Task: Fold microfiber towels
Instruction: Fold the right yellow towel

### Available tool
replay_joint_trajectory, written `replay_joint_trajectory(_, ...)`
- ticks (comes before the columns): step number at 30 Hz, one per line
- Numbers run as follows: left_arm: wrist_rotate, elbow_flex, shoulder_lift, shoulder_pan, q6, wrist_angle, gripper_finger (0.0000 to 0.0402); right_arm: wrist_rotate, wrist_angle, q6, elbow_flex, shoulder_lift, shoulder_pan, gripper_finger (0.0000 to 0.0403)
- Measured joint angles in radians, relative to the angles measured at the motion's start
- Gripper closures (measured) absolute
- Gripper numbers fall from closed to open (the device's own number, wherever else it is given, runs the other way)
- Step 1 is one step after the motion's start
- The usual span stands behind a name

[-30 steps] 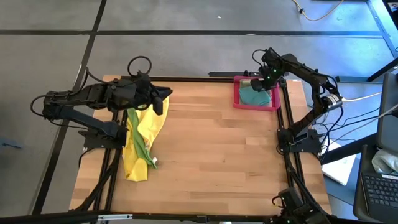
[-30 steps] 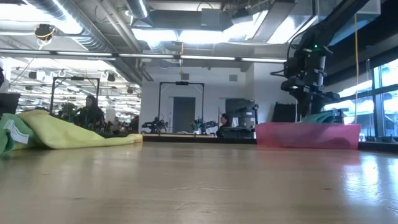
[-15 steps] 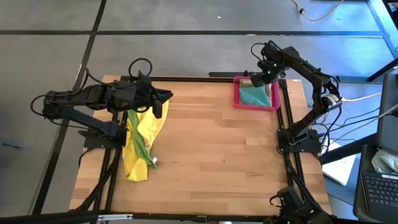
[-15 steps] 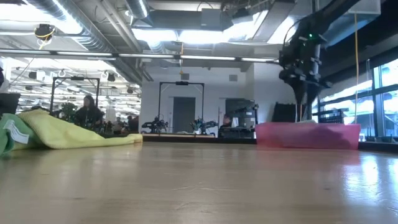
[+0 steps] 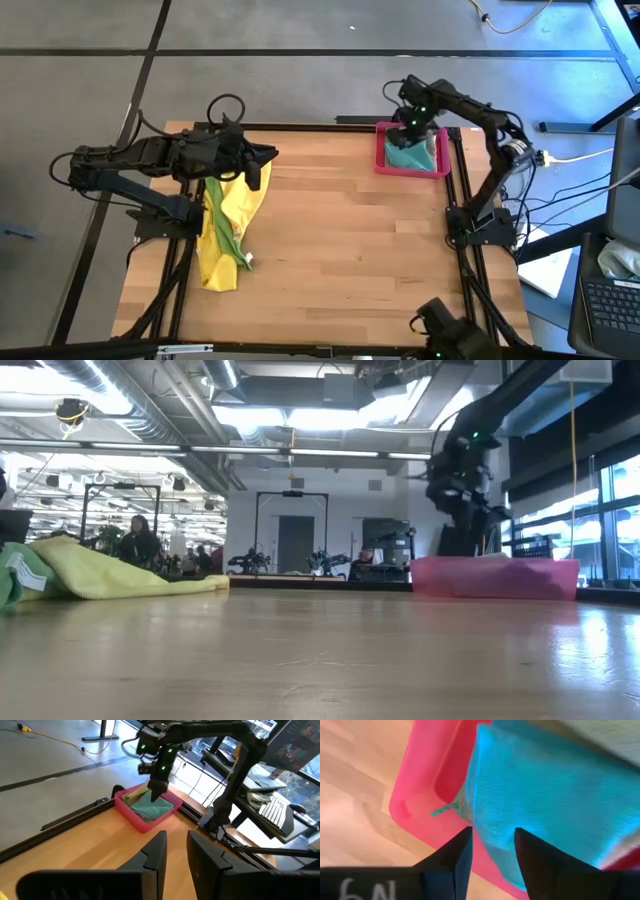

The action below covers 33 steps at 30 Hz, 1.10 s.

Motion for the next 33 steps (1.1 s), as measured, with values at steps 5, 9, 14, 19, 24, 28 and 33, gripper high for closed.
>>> replay_joint_trajectory(5, 0.001, 0.0, 0.0, -0.003, -0.001, -0.007, 0.0334, -0.01, 0.017, -0.017, 0.0, 0.078, 0.021, 0.0271)
replay_joint_trajectory(9, -0.016, 0.0, 0.0, 0.006, -0.055, -0.105, 0.0334, -0.009, 0.026, -0.063, 0.0, 0.116, 0.027, 0.0275)
replay_joint_trajectory(14, 0.072, 0.0, 0.013, 0.098, -0.244, -0.375, 0.0334, 0.009, -0.011, -0.093, 0.0, 0.089, 0.02, 0.0275)
replay_joint_trajectory(19, 0.195, 0.0, 0.062, 0.236, -0.186, -0.444, 0.0334, 0.032, -0.029, -0.104, 0.043, -0.038, 0.019, 0.0276)
replay_joint_trajectory(24, 0.382, 0.0, 0.16, 0.431, -0.048, -0.446, 0.0334, -0.004, -0.011, -0.056, 0.09, -0.207, 0.062, 0.0276)
replay_joint_trajectory(28, 0.504, 0.0, 0.231, 0.532, 0.113, -0.435, 0.0334, -0.22, 0.021, -0.004, 0.092, -0.323, 0.104, 0.0276)
replay_joint_trajectory(33, 0.639, 0.0, 0.244, 0.626, 0.244, -0.359, 0.0334, -0.539, 0.199, 0.066, 0.092, -0.38, 0.154, 0.026)
